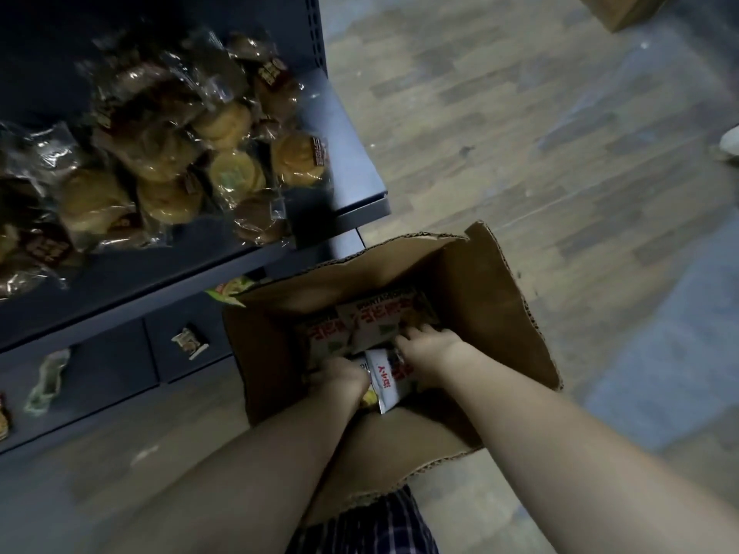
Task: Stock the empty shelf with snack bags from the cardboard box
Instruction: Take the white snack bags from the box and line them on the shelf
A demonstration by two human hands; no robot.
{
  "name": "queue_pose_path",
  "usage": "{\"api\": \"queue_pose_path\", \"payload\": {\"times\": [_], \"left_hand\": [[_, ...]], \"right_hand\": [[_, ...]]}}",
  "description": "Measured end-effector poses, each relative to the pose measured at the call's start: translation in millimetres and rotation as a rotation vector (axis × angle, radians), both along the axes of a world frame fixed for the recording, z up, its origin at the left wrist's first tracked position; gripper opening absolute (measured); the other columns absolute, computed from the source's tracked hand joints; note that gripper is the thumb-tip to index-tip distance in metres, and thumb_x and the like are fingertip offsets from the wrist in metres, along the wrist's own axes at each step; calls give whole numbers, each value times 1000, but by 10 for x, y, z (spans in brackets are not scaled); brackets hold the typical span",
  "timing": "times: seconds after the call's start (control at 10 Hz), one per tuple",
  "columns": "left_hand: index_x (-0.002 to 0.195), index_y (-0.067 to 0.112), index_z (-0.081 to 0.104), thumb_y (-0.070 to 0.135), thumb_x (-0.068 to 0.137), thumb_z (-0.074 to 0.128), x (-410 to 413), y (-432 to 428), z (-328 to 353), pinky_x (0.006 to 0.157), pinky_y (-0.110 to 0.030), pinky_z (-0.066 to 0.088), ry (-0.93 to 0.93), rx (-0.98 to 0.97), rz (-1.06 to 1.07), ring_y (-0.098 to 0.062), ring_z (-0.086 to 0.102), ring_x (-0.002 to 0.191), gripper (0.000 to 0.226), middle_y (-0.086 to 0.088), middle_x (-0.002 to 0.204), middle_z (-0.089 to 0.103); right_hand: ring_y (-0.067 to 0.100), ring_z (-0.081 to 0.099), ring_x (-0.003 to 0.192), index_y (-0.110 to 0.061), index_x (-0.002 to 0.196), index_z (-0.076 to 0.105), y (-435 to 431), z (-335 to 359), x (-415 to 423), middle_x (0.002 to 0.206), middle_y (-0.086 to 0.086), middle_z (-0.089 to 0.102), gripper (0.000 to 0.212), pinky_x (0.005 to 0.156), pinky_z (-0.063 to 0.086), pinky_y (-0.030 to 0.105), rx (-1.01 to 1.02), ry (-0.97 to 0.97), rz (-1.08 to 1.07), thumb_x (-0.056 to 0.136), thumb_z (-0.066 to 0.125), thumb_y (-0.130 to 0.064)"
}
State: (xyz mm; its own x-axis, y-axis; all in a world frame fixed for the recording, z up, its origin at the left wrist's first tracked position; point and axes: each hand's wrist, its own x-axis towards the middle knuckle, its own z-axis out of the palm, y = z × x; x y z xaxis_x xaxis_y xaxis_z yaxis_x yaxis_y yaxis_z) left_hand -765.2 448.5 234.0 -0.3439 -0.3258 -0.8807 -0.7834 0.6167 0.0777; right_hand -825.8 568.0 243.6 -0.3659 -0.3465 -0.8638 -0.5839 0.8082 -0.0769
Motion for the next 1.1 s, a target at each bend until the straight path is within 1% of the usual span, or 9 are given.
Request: {"api": "queue_pose_path", "payload": {"times": [0.1,0.3,0.4,0.5,0.6,0.8,0.9,1.0,1.1], "left_hand": [[146,4,26,20,95,46,151,20,-297,111,-43,27,-74,-162,-367,-39,27,137,57,-23,149,26],[140,8,31,10,95,23,346,104,-625,100,-49,36,85,-323,-616,-32,32,131,46,-14,143,33],[139,7,33,6,80,1,354,99,-772,97,-52,37,139,-360,-707,-32,32,131,67,-14,143,33],[137,8,34,7,92,25,325,67,-794,98,-51,36,115,-352,-727,-36,36,127,45,-15,139,35],[135,10,37,14,92,42,303,77,-778,100,-51,36,107,-343,-710,-36,44,121,44,-14,134,43],[132,18,39,20,90,45,191,89,-531,97,-46,36,71,-283,-488,-31,41,126,43,-9,135,45],[137,22,37,32,86,53,74,39,-343,107,-51,26,54,-174,-275,-29,32,134,54,-8,142,38],[136,17,45,32,87,57,-19,-33,-164,112,-38,28,92,-55,-23,-30,37,133,53,-11,142,44],[129,2,53,15,87,63,-43,-135,152,98,-35,45,206,131,331,-33,56,114,44,-19,123,59]], "right_hand": [[32,15,144,-20,152,11,-54,-170,-7,157,10,14,77,113,24,51,19,-71,50,91,58,-25],[29,11,146,-18,153,12,-61,-443,-68,160,8,11,70,117,16,50,64,-85,136,95,50,-29],[30,11,147,-14,151,20,-57,-585,-95,159,10,16,61,118,15,49,25,-40,177,97,45,-26],[32,22,143,-11,147,29,-54,-677,-94,155,13,25,57,115,26,48,-29,-17,116,95,48,-23],[27,28,140,-15,146,33,-59,-666,-103,153,9,32,46,114,26,40,-64,-43,21,101,33,-26],[27,51,120,-15,126,55,-40,-435,-192,133,9,54,34,101,40,33,-136,-134,-211,93,54,-25],[27,54,115,-14,124,57,21,-129,-246,129,9,58,33,94,39,28,-237,-120,-363,93,55,-27],[29,53,118,-9,121,58,117,210,-285,127,12,59,34,95,41,30,-344,-71,-515,90,57,-23],[27,60,97,-1,109,60,266,557,-293,105,16,66,33,84,47,38,-534,-202,-888,77,64,-4]]}}
